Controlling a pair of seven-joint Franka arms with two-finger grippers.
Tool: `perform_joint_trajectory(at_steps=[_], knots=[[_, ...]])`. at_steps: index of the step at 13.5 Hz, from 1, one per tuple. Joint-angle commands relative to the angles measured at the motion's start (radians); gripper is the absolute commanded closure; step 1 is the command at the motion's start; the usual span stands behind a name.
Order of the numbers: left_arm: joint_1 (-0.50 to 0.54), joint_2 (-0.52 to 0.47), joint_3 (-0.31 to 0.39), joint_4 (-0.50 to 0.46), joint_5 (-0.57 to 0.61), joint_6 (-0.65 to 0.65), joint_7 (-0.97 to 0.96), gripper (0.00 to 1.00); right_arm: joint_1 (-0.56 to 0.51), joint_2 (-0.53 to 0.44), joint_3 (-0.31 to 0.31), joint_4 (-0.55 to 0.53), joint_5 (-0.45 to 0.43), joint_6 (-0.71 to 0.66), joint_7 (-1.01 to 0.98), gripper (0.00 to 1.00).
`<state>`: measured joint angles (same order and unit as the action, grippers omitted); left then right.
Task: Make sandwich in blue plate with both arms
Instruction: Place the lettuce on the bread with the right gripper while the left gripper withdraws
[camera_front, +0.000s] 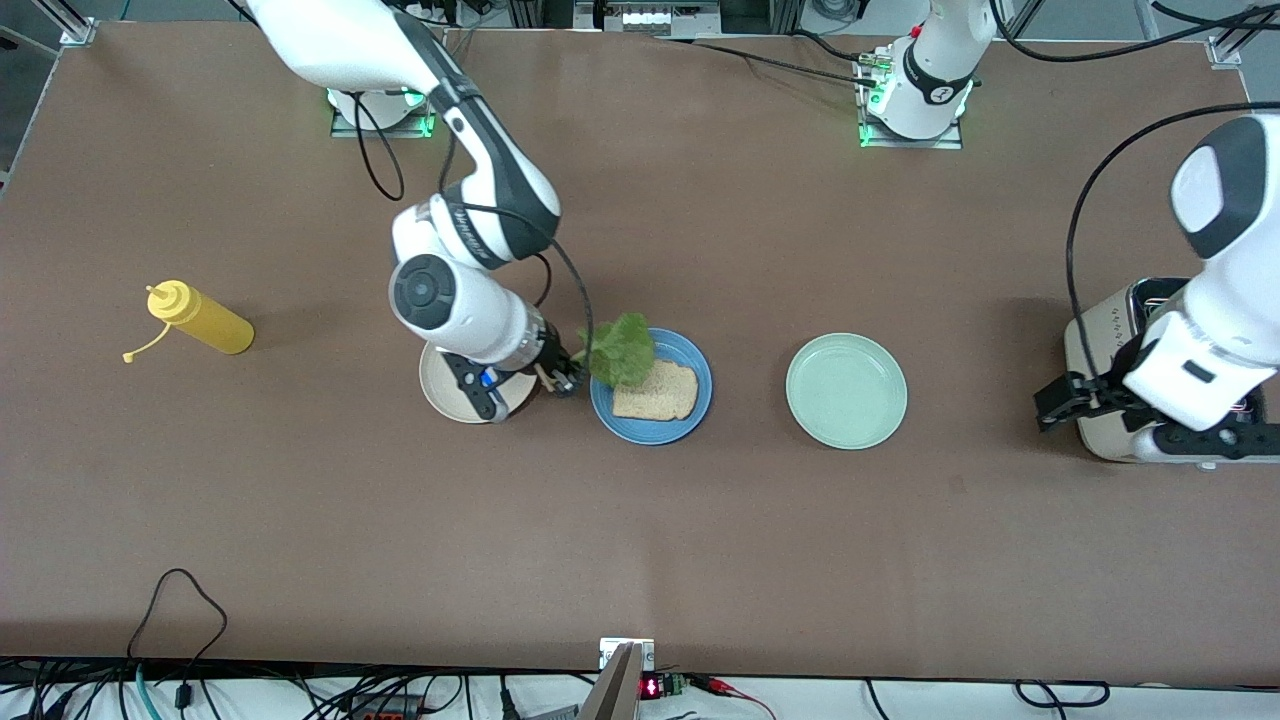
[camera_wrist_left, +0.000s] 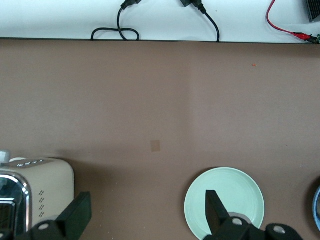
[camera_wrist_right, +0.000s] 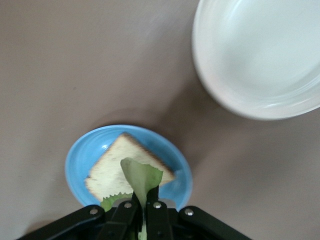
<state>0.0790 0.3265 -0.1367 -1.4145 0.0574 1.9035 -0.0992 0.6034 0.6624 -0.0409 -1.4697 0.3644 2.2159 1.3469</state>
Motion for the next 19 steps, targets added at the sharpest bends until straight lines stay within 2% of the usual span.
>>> perform_joint_trajectory(at_steps=[1, 5, 8, 9, 11, 13, 15, 16, 17, 19], knots=[[-0.108, -0.076, 0.169, -0.006, -0.103, -0.075, 0.072, 0.00, 0.027, 0.062, -0.010, 0.051, 0.024, 0.066, 0.089, 0.99], [-0.094, -0.165, 0.169, -0.021, -0.099, -0.268, 0.072, 0.00, 0.038, 0.108, 0.027, 0.051, 0.045, 0.145, 0.141, 0.98], [-0.090, -0.224, 0.166, -0.072, -0.093, -0.288, 0.082, 0.00, 0.041, 0.118, 0.029, 0.051, 0.045, 0.148, 0.147, 0.95], [-0.090, -0.227, 0.161, -0.084, -0.090, -0.288, 0.081, 0.00, 0.042, 0.123, 0.029, 0.051, 0.045, 0.148, 0.150, 0.88], [-0.091, -0.227, 0.158, -0.086, -0.088, -0.287, 0.081, 0.00, 0.042, 0.125, 0.029, 0.052, 0.045, 0.146, 0.149, 0.86], [-0.090, -0.227, 0.158, -0.089, -0.090, -0.287, 0.079, 0.00, 0.042, 0.129, 0.029, 0.058, 0.045, 0.146, 0.144, 0.66], [-0.088, -0.230, 0.160, -0.090, -0.090, -0.290, 0.078, 0.00, 0.039, 0.129, 0.029, 0.058, 0.045, 0.142, 0.141, 0.23], [-0.088, -0.233, 0.160, -0.089, -0.090, -0.296, 0.078, 0.00, 0.035, 0.128, 0.029, 0.058, 0.045, 0.136, 0.141, 0.10], [-0.088, -0.239, 0.160, -0.090, -0.090, -0.302, 0.076, 0.00, 0.032, 0.125, 0.029, 0.058, 0.045, 0.133, 0.140, 0.00], [-0.088, -0.239, 0.160, -0.089, -0.090, -0.302, 0.076, 0.00, 0.024, 0.114, 0.026, 0.057, 0.042, 0.125, 0.130, 0.00]])
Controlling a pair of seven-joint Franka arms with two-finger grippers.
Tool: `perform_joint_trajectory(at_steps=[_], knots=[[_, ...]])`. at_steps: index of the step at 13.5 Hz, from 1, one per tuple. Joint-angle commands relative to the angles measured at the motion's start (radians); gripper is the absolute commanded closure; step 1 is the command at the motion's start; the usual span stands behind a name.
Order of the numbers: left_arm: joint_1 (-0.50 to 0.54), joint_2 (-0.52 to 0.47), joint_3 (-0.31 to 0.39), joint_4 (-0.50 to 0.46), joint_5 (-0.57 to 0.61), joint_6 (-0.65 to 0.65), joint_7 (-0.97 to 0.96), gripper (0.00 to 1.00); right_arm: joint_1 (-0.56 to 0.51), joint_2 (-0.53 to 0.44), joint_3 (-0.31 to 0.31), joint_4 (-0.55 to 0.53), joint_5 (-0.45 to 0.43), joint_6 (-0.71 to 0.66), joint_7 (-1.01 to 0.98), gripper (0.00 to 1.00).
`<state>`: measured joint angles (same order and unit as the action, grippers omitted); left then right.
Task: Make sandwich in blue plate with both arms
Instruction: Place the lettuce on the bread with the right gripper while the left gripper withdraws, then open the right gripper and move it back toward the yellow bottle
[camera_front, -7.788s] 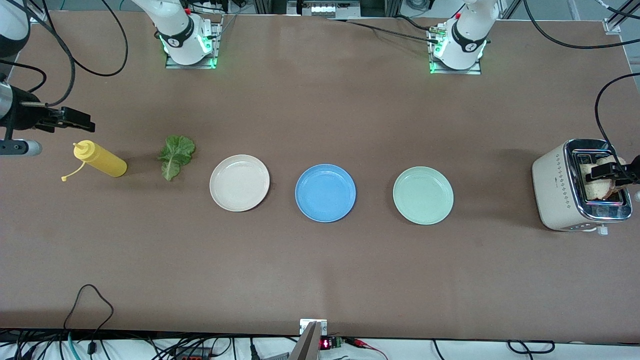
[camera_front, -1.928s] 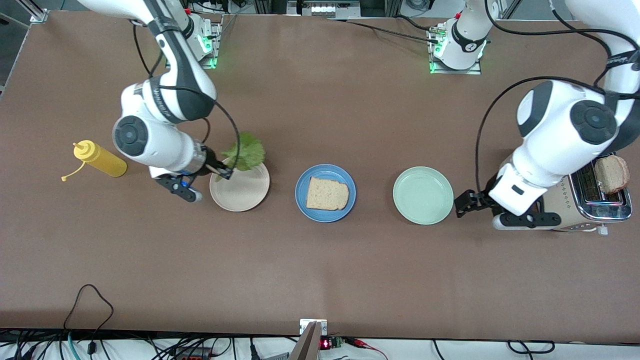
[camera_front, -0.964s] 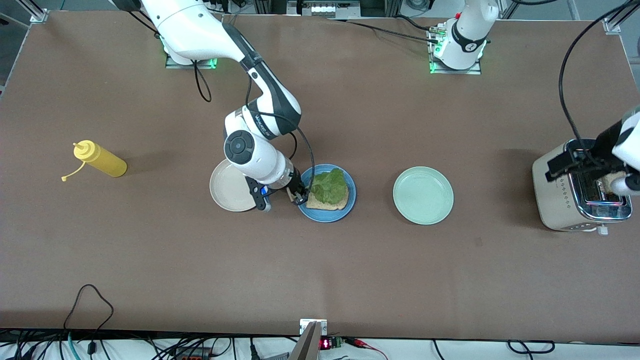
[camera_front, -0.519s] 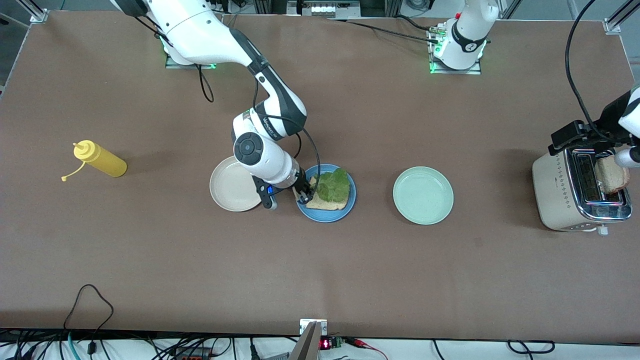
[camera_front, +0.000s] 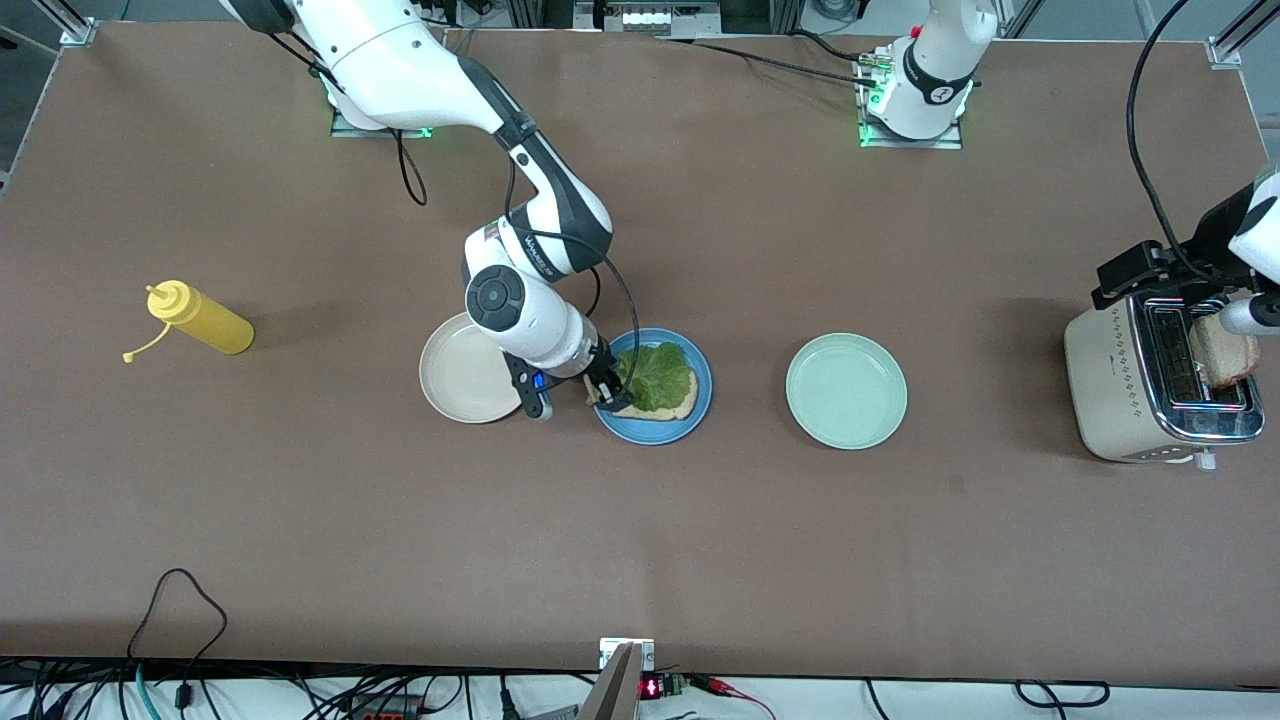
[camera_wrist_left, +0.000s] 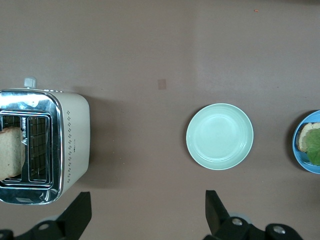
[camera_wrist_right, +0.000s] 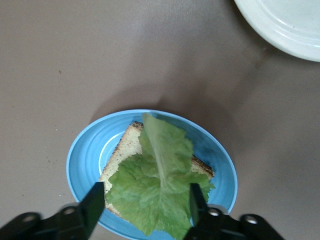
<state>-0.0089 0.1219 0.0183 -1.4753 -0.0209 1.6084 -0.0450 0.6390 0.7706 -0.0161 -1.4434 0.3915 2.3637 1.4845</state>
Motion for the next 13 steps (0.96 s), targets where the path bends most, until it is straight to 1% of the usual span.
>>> perform_joint_trajectory(at_steps=[1, 3, 5, 7, 11, 12, 13], knots=[[0.000, -0.035, 0.003, -0.028, -0.011, -0.007, 0.022, 0.00, -0.021, 0.001, -0.002, 0.032, 0.009, -0.046, -0.016, 0.00], [0.000, -0.035, 0.003, -0.030, -0.011, -0.008, 0.023, 0.00, -0.039, -0.045, -0.004, 0.031, 0.006, -0.095, -0.100, 0.00], [0.000, -0.033, 0.003, -0.030, -0.011, -0.008, 0.023, 0.00, -0.085, -0.097, -0.005, 0.028, 0.006, -0.190, -0.209, 0.00], [0.000, -0.031, 0.003, -0.030, -0.011, -0.008, 0.023, 0.00, -0.148, -0.155, -0.005, 0.021, 0.006, -0.312, -0.356, 0.00], [-0.002, -0.033, 0.003, -0.030, -0.011, -0.016, 0.016, 0.00, -0.301, -0.286, -0.007, 0.014, 0.003, -0.611, -0.672, 0.00], [-0.002, -0.033, 0.003, -0.030, -0.011, -0.016, 0.013, 0.00, -0.326, -0.316, -0.008, 0.002, -0.006, -0.673, -0.750, 0.00], [-0.002, -0.033, 0.003, -0.030, -0.011, -0.019, 0.011, 0.00, -0.350, -0.365, -0.008, -0.030, -0.041, -0.704, -0.823, 0.00]])
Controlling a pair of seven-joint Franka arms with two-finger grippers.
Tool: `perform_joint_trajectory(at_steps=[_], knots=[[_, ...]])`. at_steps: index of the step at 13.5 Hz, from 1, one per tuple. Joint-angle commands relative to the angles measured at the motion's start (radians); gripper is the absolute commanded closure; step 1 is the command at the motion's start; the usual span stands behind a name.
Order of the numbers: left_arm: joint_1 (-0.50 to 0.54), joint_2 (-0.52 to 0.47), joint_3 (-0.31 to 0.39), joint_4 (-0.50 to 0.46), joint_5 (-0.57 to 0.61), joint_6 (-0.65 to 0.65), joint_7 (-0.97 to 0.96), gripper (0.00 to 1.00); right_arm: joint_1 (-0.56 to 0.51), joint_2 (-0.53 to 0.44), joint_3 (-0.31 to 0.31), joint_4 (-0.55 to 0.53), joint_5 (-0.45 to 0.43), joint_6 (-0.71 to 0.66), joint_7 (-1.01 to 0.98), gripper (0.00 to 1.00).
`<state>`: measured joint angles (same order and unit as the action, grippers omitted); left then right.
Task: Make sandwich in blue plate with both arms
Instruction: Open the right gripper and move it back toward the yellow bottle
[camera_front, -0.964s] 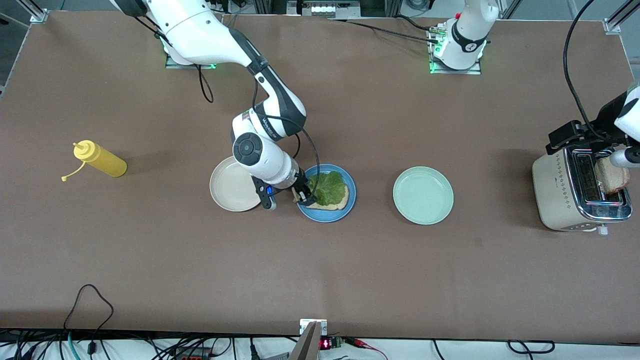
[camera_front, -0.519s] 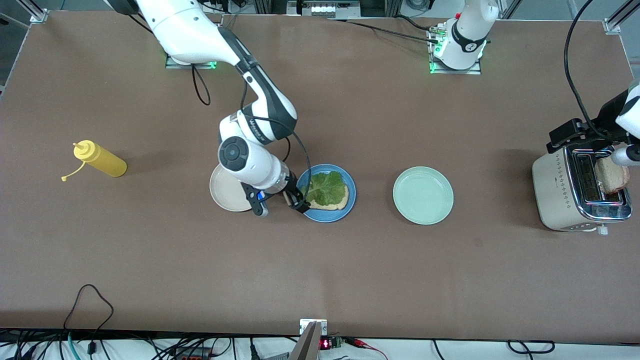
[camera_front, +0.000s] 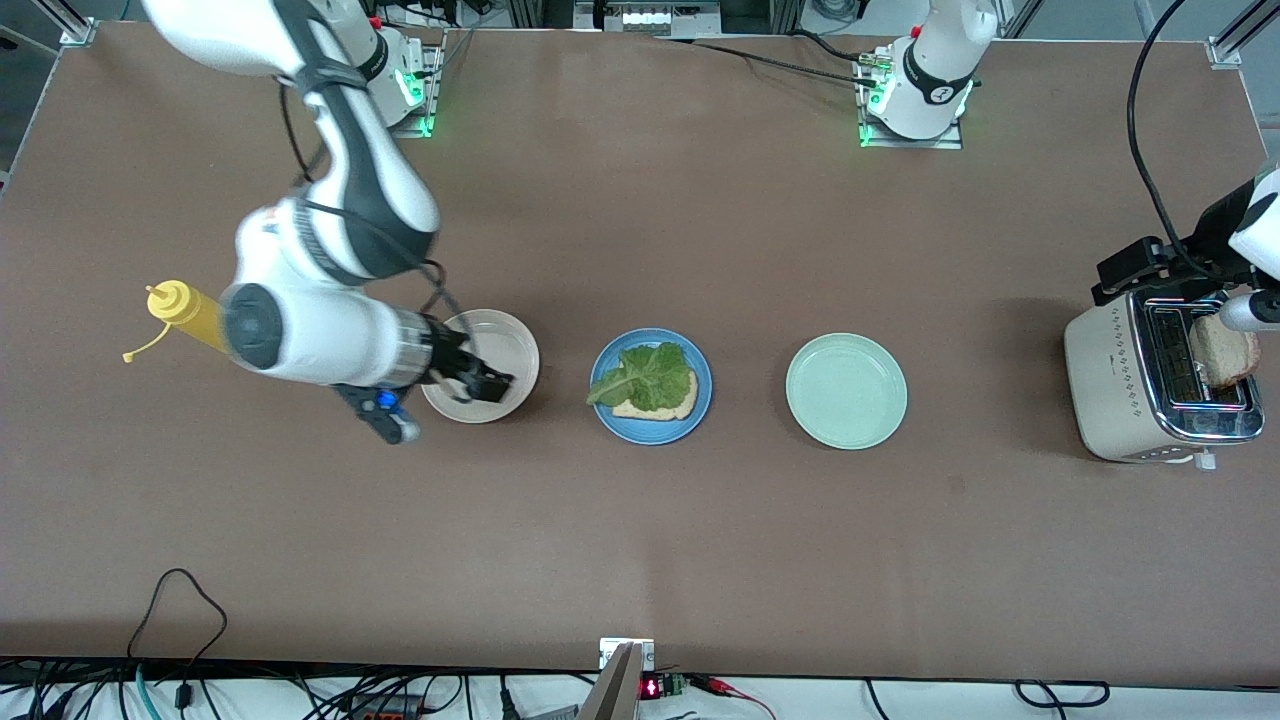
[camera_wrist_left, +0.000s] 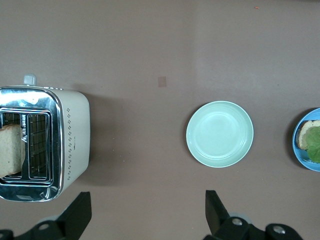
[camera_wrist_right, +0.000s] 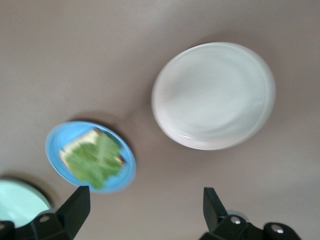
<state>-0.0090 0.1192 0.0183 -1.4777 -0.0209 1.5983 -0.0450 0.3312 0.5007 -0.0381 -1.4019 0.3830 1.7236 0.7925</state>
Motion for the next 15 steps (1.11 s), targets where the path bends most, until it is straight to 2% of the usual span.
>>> perform_joint_trajectory(at_steps=[1, 4, 7, 10, 15], knots=[[-0.002, -0.030, 0.003, -0.027, -0.011, -0.011, 0.013, 0.00, -0.055, -0.155, 0.015, -0.122, -0.094, -0.081, -0.218, 0.00], [-0.002, -0.030, 0.003, -0.027, -0.011, -0.011, 0.011, 0.00, -0.121, -0.336, 0.015, -0.280, -0.226, -0.116, -0.479, 0.00], [-0.006, -0.027, 0.003, -0.024, -0.011, -0.005, 0.013, 0.00, -0.254, -0.442, 0.015, -0.377, -0.280, -0.111, -0.827, 0.00], [-0.006, -0.027, 0.003, -0.021, -0.011, -0.005, 0.011, 0.00, -0.391, -0.493, 0.017, -0.446, -0.326, -0.079, -1.133, 0.00], [-0.006, -0.026, 0.003, -0.019, -0.011, -0.006, 0.011, 0.00, -0.621, -0.498, 0.014, -0.535, -0.329, 0.120, -1.747, 0.00]])
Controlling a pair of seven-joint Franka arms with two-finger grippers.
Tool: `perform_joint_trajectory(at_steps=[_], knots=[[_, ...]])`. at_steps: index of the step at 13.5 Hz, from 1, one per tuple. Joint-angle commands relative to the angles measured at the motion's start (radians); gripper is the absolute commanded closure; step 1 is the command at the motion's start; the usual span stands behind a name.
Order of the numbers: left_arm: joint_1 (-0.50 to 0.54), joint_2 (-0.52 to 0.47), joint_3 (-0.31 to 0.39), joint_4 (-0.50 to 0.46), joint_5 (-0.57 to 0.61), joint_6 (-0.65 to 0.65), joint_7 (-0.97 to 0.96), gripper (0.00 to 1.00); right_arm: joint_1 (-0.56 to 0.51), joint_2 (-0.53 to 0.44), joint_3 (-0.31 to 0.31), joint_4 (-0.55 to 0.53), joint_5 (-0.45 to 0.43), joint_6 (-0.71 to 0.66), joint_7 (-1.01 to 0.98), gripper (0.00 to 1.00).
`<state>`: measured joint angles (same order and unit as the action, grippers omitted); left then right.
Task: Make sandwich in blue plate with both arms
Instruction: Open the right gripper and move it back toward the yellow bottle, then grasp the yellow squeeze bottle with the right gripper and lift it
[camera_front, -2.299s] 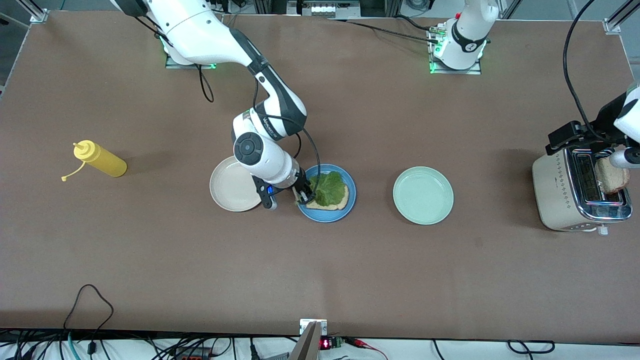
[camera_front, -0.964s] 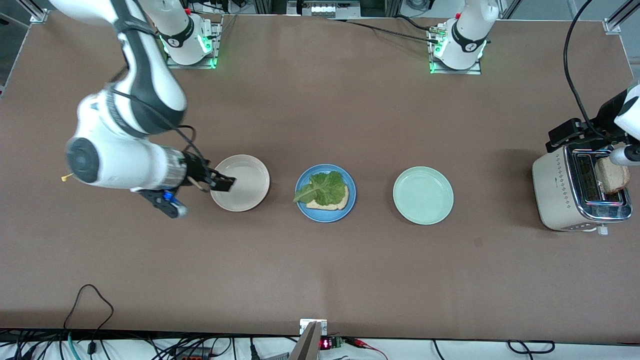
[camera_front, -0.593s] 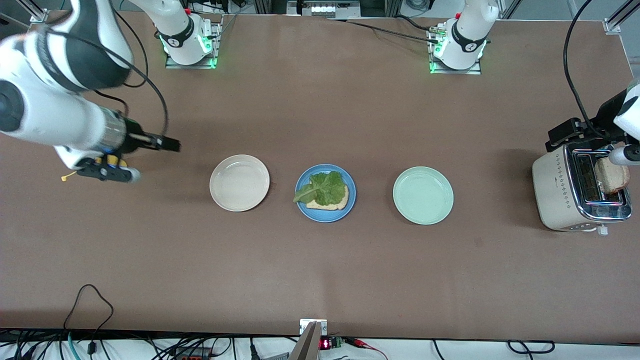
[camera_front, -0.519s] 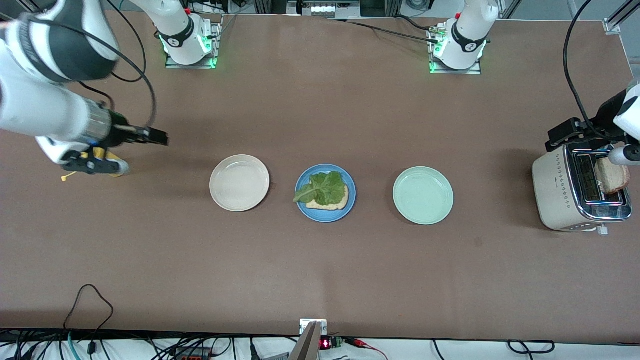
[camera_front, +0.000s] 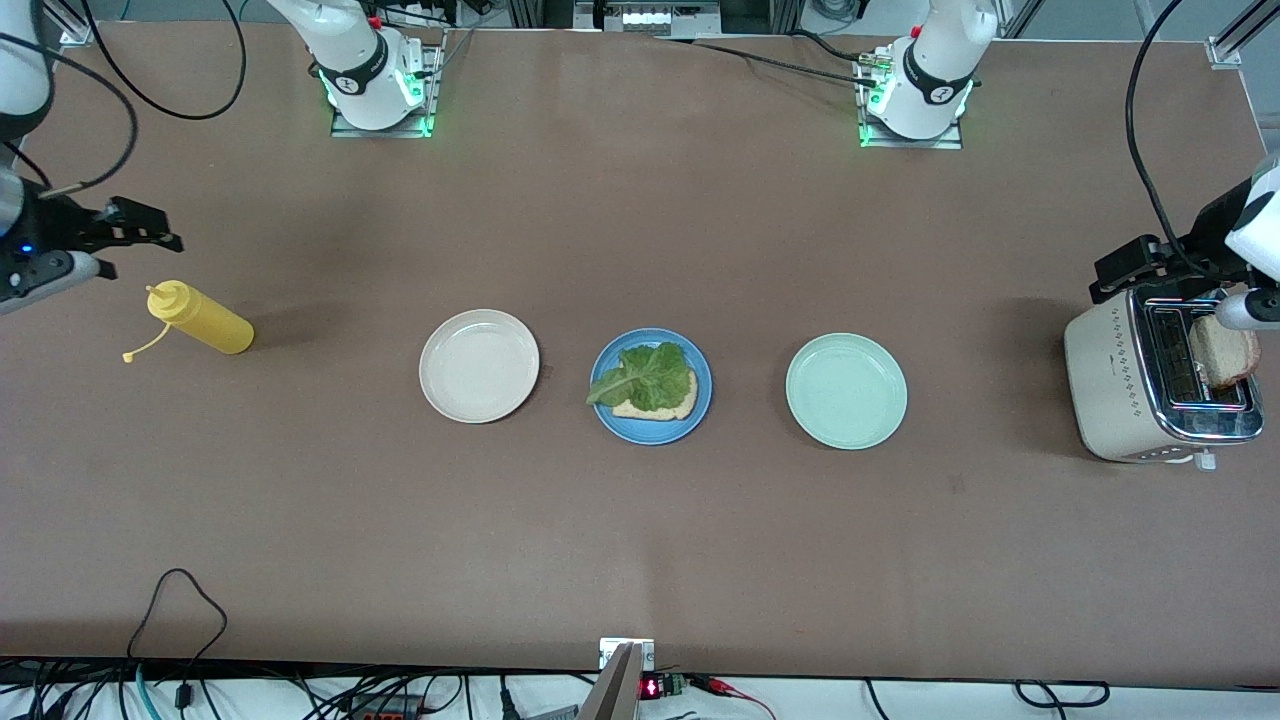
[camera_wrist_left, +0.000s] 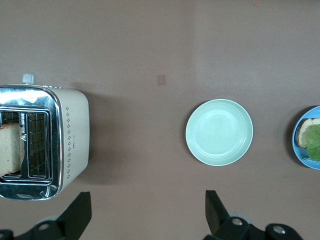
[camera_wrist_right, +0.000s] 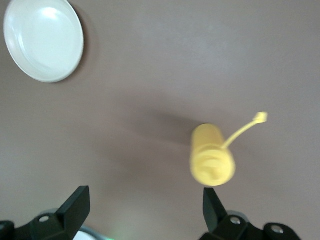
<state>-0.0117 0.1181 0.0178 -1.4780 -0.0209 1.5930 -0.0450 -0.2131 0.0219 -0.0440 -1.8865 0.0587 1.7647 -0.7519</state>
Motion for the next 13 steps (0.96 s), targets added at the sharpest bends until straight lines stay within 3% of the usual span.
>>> perform_joint_trajectory(at_steps=[1, 3, 7, 13], knots=[[-0.004, -0.025, 0.004, -0.019, -0.011, 0.001, 0.011, 0.00, -0.119, -0.002, 0.018, -0.062, 0.004, 0.135, -0.351, 0.00], [-0.004, -0.025, 0.004, -0.016, -0.011, 0.001, 0.011, 0.00, -0.170, 0.030, -0.003, -0.063, 0.051, 0.183, -0.543, 0.00], [-0.004, -0.025, 0.004, -0.016, -0.011, 0.002, 0.011, 0.00, -0.282, 0.128, -0.023, -0.062, 0.303, 0.197, -0.993, 0.00], [-0.002, -0.025, 0.004, -0.022, -0.011, 0.007, 0.013, 0.00, -0.402, 0.294, -0.023, -0.056, 0.556, 0.164, -1.507, 0.00]])
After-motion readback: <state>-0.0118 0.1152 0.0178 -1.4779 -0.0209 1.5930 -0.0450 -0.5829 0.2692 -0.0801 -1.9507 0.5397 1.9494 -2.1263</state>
